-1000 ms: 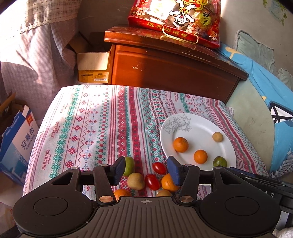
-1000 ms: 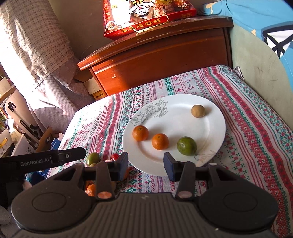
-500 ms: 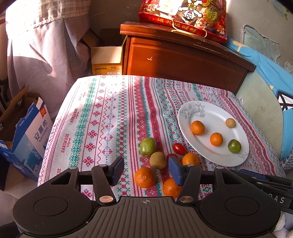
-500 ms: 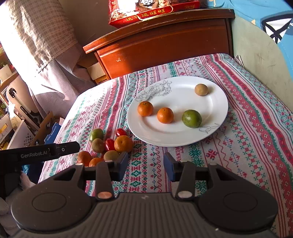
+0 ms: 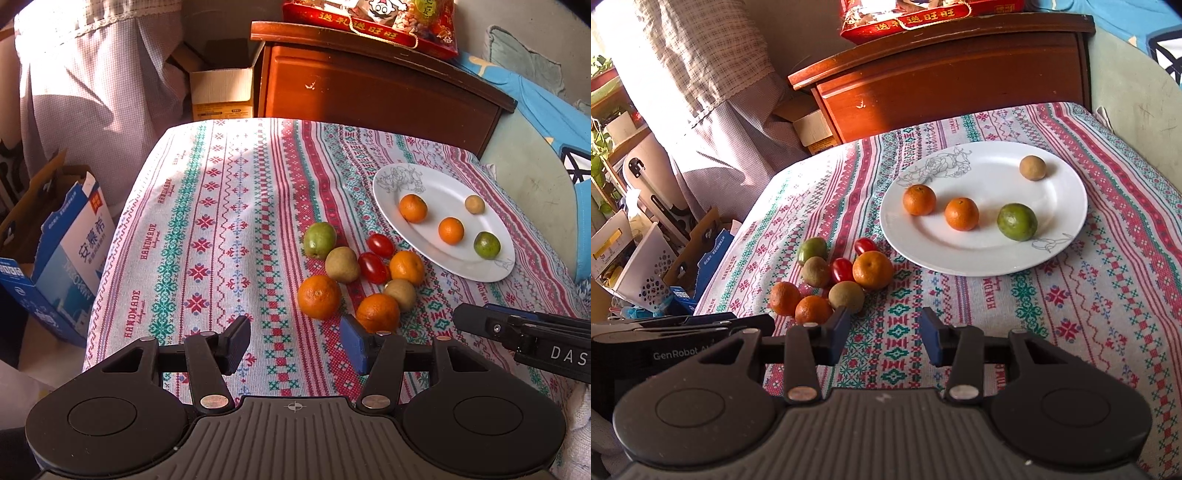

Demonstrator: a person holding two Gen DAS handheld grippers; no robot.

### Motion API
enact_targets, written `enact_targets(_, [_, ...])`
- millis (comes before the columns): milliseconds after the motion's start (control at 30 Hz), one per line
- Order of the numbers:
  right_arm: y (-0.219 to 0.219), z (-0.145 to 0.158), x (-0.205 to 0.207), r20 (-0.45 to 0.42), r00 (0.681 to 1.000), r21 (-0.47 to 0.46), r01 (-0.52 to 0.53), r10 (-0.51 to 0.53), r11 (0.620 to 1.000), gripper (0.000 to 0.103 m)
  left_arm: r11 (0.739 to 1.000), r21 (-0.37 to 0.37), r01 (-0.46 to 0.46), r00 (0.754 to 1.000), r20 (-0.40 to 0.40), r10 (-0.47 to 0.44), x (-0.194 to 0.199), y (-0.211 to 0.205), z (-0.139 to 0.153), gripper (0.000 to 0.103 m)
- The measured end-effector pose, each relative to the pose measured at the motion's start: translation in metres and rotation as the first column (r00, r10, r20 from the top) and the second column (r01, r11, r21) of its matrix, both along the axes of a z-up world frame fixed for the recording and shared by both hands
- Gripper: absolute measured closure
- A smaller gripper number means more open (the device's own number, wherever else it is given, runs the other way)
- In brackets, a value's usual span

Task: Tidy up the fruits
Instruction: 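Grasp a brown kiwi with the right tool while the left tool approaches a tangerine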

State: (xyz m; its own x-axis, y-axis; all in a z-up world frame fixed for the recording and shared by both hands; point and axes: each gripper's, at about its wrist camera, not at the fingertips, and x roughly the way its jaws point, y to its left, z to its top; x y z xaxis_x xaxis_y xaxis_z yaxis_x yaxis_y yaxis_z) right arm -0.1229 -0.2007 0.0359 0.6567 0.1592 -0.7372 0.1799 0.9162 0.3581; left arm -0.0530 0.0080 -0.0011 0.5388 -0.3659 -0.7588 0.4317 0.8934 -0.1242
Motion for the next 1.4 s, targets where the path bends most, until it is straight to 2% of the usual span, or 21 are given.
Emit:
enact_targets(167, [0.007,-0.007,0.009,0.005,1.000,0.025,-0.016,0.016,1.000,0.067,1.000,0.017,-0.018,1.000,0.014,0.017,0.003,0.004,-0.006,0.052])
enact_targets(300, [0.008,-0.012,0.016,0.012,1.000,0.051,-0.008,0.008,0.999,0.070,0.999,-0.016,-0.037,0.999,0.005,0.037,0.008,0.011,-0.008,0.055])
enact_targets(400, [0.006,-0.016,0.020,0.004,1.000,0.091,0.012,-0.012,0.996,0.070,1.000,-0.026,-0.014,1.000,0.019,0.014,0.007,0.010,-0.007,0.056])
enact_targets(633, [0.007,-0.020,0.029,0.001,1.000,0.110,0.027,-0.027,0.994,0.070,0.999,-0.034,0.032,0.999,0.045,-0.031,0.008,-0.001,-0.011,0.057])
enact_targets(833, [0.005,-0.024,0.034,-0.003,0.999,0.135,0.043,-0.043,0.990,0.070,0.998,-0.039,0.047,0.998,0.036,-0.045,0.013,-0.004,-0.017,0.057])
enact_targets(900, [0.004,-0.025,0.035,-0.004,0.999,0.154,0.050,-0.050,0.987,0.071,0.998,-0.048,0.050,0.998,0.038,-0.048,0.014,-0.005,-0.018,0.057])
enact_targets(967, [0.004,-0.025,0.035,-0.004,0.999,0.165,0.045,-0.045,0.985,0.077,0.997,-0.047,0.059,0.997,0.044,-0.056,0.014,-0.006,-0.019,0.057])
enact_targets(1167, [0.003,-0.020,0.032,-0.019,0.999,0.137,0.034,-0.032,0.990,0.077,0.997,-0.045,0.068,0.996,0.055,-0.066,0.016,-0.009,-0.019,0.057])
enact_targets(1400, [0.005,-0.015,0.026,-0.026,1.000,0.045,0.009,-0.008,0.999,0.077,0.997,-0.045,0.068,0.996,0.064,-0.065,0.016,-0.010,-0.018,0.059])
